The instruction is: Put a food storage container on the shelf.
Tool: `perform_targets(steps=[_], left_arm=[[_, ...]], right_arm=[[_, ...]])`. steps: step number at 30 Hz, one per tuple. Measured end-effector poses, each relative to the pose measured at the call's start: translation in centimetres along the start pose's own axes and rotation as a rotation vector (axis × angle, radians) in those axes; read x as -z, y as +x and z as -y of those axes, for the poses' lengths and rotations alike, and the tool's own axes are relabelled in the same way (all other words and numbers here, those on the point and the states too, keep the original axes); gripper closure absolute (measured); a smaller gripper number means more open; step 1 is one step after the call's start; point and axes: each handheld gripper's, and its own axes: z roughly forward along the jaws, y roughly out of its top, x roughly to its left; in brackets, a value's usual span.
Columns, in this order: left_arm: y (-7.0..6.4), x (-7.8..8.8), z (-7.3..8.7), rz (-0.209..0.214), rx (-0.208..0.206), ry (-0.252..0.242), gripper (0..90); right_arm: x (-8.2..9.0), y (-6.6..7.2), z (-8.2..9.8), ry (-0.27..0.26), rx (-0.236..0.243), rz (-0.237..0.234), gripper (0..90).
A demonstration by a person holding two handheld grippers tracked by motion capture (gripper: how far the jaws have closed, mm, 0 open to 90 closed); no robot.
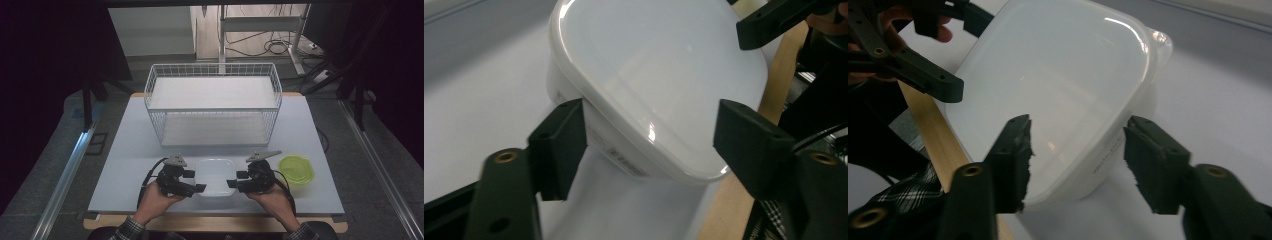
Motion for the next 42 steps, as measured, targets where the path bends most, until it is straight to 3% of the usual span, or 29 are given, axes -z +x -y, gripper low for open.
perform_targets(steps=[3,5,9,14,20,23,25,27,35,42], left_arm=[[-0.5,0.4,0.0,-0.031,0.022,0.0,38.5],[-0.8,0.8,0.1,-0.059,0.045,-0.025,48.0],[-0.9,1.0,0.1,-0.063,0.091,-0.027,54.8],[-1.3,1.3,0.2,-0.099,0.111,-0.041,59.8],[-1.8,1.1,0.3,-0.168,0.116,-0.11,65.2],[-1.8,1.1,0.4,-0.194,0.121,-0.133,74.7],[-1.3,1.1,0.6,-0.172,0.147,-0.154,75.0],[-1.0,1.1,0.7,-0.158,0.156,-0.168,75.5],[-0.9,0.9,0.8,-0.174,0.168,-0.187,77.0],[-1.0,1.6,0.2,-0.169,0.16,-0.227,77.9]], right_arm=[[0.5,0.2,0.3,-0.01,-0.029,0.003,56.5],[0.7,0.2,0.4,-0.011,-0.062,-0.006,60.2],[0.8,0.2,0.7,-0.022,-0.114,-0.012,63.6],[1.0,0.7,0.6,-0.042,-0.118,0.014,67.4],[1.1,0.6,0.5,-0.079,-0.136,0.038,72.6],[1.3,0.4,0.7,-0.128,-0.139,0.056,78.9],[1.2,0.6,0.6,-0.142,-0.111,0.083,79.1],[1.1,0.4,0.5,-0.148,-0.115,0.078,79.0],[0.9,0.7,0.6,-0.172,-0.09,0.108,79.1],[1.2,0.5,0.5,-0.206,-0.095,0.094,79.1]])
